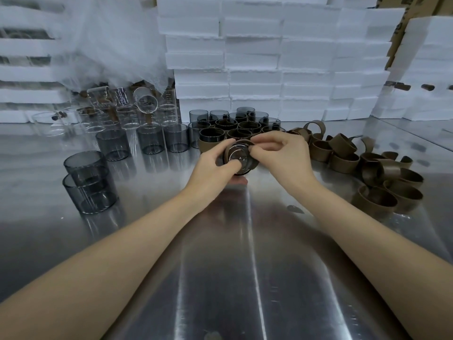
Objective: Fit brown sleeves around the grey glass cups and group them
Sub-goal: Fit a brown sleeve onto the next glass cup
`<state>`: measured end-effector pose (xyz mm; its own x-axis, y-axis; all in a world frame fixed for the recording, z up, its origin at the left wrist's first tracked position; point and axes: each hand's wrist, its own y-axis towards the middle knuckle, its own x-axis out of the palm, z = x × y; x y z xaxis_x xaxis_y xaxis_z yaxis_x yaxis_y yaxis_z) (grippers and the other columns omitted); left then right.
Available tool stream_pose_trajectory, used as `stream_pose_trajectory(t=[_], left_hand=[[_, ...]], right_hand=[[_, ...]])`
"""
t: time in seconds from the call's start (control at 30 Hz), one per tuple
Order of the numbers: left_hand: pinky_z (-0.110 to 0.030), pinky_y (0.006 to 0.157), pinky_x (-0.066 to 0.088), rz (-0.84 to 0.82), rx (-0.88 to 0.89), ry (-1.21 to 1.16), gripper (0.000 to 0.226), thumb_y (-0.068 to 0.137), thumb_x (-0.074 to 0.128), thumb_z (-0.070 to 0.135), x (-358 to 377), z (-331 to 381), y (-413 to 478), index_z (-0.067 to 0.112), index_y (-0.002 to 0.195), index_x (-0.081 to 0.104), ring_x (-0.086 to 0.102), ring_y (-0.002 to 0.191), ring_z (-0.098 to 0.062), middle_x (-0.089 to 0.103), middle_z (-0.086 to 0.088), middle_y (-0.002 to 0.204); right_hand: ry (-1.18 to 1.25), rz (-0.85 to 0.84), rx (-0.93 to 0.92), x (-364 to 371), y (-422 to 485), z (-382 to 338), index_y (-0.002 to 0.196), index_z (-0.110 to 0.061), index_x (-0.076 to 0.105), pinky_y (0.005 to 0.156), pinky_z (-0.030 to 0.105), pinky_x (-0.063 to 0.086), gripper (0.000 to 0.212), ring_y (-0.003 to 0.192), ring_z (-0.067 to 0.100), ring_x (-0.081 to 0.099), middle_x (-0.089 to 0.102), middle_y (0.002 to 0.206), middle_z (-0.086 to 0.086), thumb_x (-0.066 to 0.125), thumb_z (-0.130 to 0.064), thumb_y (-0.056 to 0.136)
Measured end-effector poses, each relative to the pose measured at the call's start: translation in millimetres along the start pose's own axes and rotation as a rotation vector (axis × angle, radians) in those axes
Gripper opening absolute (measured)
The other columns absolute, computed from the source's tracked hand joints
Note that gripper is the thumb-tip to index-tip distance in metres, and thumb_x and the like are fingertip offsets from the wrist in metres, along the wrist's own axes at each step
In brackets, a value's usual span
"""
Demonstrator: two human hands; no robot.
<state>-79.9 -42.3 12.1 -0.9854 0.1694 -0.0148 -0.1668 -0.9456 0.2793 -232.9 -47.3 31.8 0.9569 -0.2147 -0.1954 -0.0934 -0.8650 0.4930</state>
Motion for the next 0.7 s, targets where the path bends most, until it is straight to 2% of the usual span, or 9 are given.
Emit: stream_pose_trajectory(t=[0.17, 0.33, 0.53, 0.63, 0.7], left_hand=[[-0.043, 0.08, 0.06, -0.002, -0.031, 0.026, 0.05, 0.09, 0.044, -0.009, 0.6, 0.9, -0.4, 0.007, 0.137, 0.052, 0.068, 0.103, -0.023, 0.06, -0.015, 0.125], [-0.035, 0.076, 0.061, -0.002, -0.018, 0.065, 0.049, 0.088, 0.042, -0.013, -0.5, 4.7, -0.1, 0.006, 0.13, 0.056, 0.071, 0.085, -0.023, 0.061, -0.015, 0.118], [-0.032, 0.07, 0.062, 0.012, -0.034, 0.096, 0.048, 0.089, 0.043, -0.011, -3.2, 6.4, 1.4, 0.009, 0.13, 0.058, 0.071, 0.076, -0.041, 0.061, -0.018, 0.121], [-0.031, 0.067, 0.061, 0.013, -0.031, 0.083, 0.046, 0.088, 0.043, -0.012, -3.4, 7.7, 1.6, 0.011, 0.122, 0.062, 0.071, 0.071, -0.041, 0.063, -0.018, 0.116], [-0.029, 0.063, 0.061, 0.009, -0.02, 0.066, 0.045, 0.087, 0.042, -0.012, -4.2, 8.2, 1.7, 0.019, 0.11, 0.065, 0.071, 0.065, -0.036, 0.064, -0.016, 0.109]], right_hand=[[-0.022, -0.021, 0.002, 0.6, 1.1, 1.1, 0.078, -0.031, 0.072, 0.07, 0.014, 0.052, 0.022, 0.074, 0.0, 0.07, 0.073, 0.071, -0.014, 0.077, -0.011, 0.074], [-0.024, -0.034, -0.008, -0.3, 3.2, 1.7, 0.085, -0.023, 0.075, 0.069, 0.013, 0.052, 0.02, 0.074, 0.0, 0.07, 0.073, 0.074, -0.013, 0.075, -0.007, 0.075], [-0.015, -0.069, -0.024, -4.3, 6.0, 4.6, 0.085, -0.022, 0.076, 0.08, 0.028, 0.058, 0.024, 0.081, 0.012, 0.072, 0.075, 0.082, -0.002, 0.07, 0.001, 0.08], [0.013, -0.095, -0.012, -4.5, 7.4, 7.3, 0.092, -0.014, 0.076, 0.084, 0.032, 0.057, 0.022, 0.086, 0.016, 0.072, 0.076, 0.087, 0.004, 0.069, 0.003, 0.081], [0.023, -0.113, -0.013, -4.2, 8.2, 8.5, 0.097, -0.009, 0.075, 0.088, 0.035, 0.056, 0.021, 0.091, 0.019, 0.072, 0.075, 0.092, 0.007, 0.068, 0.005, 0.082]])
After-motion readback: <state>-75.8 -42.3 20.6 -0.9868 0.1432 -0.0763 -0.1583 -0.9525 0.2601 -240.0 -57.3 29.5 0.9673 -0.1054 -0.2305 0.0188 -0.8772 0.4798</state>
